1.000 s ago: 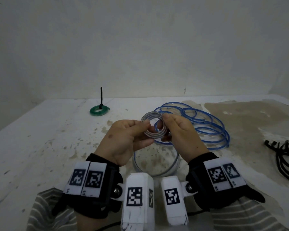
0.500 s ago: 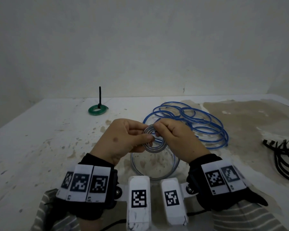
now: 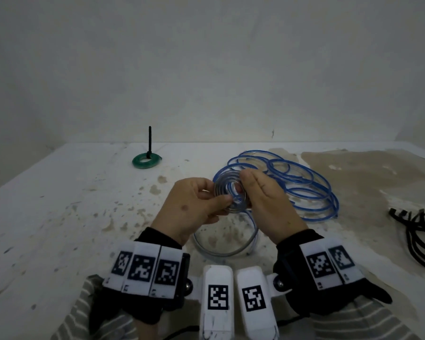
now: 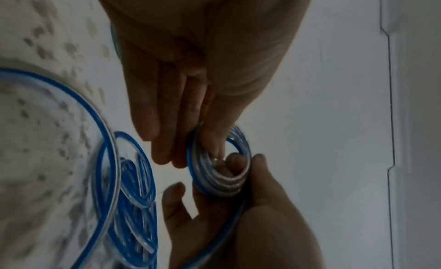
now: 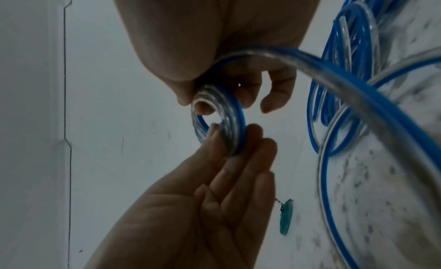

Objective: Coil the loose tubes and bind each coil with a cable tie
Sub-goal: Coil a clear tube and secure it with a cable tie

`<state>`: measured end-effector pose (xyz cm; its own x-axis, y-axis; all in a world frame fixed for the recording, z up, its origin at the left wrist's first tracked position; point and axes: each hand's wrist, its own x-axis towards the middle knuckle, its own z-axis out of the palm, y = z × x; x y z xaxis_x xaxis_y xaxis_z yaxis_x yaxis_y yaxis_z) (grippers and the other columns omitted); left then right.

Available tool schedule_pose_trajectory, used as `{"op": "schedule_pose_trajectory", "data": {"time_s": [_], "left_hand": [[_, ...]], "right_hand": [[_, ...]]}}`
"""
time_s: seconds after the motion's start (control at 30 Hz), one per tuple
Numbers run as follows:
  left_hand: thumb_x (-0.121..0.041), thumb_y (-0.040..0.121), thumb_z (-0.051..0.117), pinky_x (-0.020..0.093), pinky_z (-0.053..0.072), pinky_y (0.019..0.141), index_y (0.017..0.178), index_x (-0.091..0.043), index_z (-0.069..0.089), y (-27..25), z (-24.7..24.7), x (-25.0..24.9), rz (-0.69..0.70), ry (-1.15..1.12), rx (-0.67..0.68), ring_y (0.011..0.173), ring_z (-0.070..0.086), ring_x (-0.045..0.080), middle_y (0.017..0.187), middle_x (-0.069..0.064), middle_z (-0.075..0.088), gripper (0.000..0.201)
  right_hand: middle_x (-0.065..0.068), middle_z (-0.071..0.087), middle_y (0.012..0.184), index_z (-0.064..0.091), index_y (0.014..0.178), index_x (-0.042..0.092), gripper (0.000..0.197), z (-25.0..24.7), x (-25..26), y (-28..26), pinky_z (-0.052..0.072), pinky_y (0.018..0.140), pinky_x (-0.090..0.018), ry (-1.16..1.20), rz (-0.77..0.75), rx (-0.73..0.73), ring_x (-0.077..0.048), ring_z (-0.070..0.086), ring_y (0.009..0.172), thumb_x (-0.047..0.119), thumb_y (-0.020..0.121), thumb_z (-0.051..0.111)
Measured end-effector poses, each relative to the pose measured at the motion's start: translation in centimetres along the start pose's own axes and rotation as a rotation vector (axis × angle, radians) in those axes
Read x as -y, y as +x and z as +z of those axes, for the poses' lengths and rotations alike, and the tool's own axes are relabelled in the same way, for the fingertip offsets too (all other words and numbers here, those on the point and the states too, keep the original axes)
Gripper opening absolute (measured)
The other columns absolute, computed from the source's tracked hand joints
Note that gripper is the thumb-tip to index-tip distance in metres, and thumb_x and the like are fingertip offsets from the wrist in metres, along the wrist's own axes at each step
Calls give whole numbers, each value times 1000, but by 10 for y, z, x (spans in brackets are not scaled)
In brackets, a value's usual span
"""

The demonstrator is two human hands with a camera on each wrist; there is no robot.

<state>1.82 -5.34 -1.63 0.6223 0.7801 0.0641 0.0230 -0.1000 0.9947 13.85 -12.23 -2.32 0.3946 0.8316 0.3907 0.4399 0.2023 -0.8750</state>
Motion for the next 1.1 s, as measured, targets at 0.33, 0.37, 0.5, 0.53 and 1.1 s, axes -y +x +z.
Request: {"op": "schedule_pose_trajectory", "data": {"time_s": [0.33,0.37,0.5,0.53,1.1], "left_hand": [[-12,74,69,19,53,53,83,-7,67,-2,-9,-4,-73,-21,92,55,67,12,66,5,72,11],[-11,76,68,18,52,51,82,-7,66,-1,-9,-4,-71,-37,70,55,66,11,65,4,71,7],[-8,82,63,16,51,48,75,-6,62,2,-5,-5,-68,-195,-38,52,65,9,60,2,70,8],[-8,82,62,16,52,49,74,-5,62,3,-4,-5,-83,-233,-41,52,65,9,60,3,70,9],[-7,73,72,16,49,52,87,-16,70,-4,-18,-11,-9,110,63,59,63,6,64,-3,68,17]], "right_hand": [[10,50,54,58,65,13,35,-14,-3,1,36,55,-16,-101,-24,63,-1,43,52,24,95,44],[8,51,54,61,67,8,36,-13,-5,2,38,56,-20,-89,-24,18,-3,44,52,27,94,46],[-16,56,69,60,70,11,40,-7,-5,1,43,63,-36,3,45,-49,-16,49,62,32,96,39],[-13,57,72,59,72,15,36,-5,-4,0,44,65,-36,4,43,-36,-14,49,65,30,97,38],[10,46,67,45,71,24,29,-9,0,-2,34,61,-18,-339,-41,284,-1,43,61,25,98,35]]}}
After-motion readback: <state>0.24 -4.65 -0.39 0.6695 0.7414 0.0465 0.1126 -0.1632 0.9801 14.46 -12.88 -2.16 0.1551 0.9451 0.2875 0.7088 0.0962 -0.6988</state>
